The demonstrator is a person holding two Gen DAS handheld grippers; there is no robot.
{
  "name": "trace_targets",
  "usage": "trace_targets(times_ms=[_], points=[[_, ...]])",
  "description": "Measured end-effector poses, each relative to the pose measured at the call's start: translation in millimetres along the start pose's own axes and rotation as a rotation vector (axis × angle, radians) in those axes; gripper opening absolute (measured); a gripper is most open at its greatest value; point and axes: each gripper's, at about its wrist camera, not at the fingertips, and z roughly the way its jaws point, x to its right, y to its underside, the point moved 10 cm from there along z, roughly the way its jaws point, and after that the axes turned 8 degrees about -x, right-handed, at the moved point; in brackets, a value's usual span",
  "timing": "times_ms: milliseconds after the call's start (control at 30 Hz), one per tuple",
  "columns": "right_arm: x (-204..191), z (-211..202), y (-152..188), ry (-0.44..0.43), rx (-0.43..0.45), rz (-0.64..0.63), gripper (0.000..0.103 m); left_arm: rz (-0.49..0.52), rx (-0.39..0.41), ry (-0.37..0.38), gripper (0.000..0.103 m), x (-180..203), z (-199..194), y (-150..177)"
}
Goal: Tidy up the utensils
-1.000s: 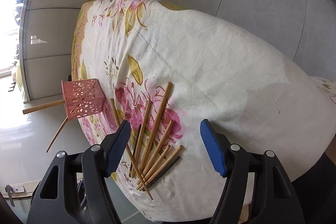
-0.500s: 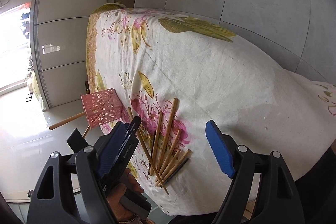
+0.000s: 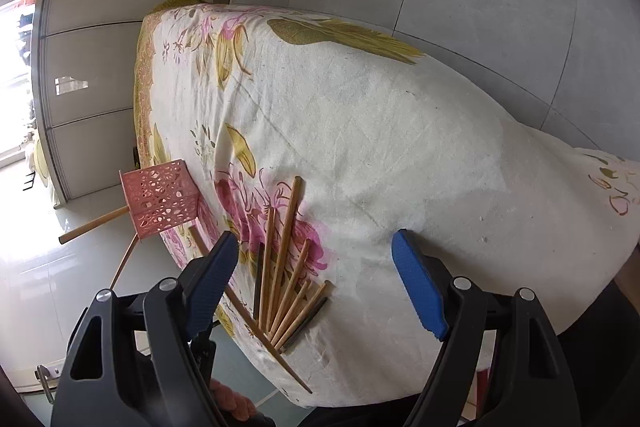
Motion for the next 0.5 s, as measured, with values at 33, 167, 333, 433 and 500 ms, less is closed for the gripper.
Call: trace_targets(times_ms=[33, 167, 333, 433, 500], points=[[-0.4, 1.2, 0.9, -0.002, -0.001, -0.001, 0.077, -0.013, 0.012, 0.017, 0.006, -1.3, -6.9, 2.3], [-8.2, 6.7, 7.2, -0.033, -0.02, -0.015, 0.077, -0.101, 0.092, 0.087, 0.006, -8.6, -38.4, 8.8], [-23.3, 9.5, 14.0, 0.032, -0.01, -0.099, 0.077, -0.21, 0.289, 0.143, 0.006, -31.6, -108.7, 31.9], [-41.3, 14.2, 22.9, 0.107, -0.001, -0.208, 0.077, -0.258, 0.339, 0.197, 0.006, -47.1, -130.8, 43.9], [-51.1, 22.5, 35.3, 0.108, -0.033, -0.253, 0.077, -0.302, 0.299, 0.174, 0.006, -62.2, -123.4, 53.7]])
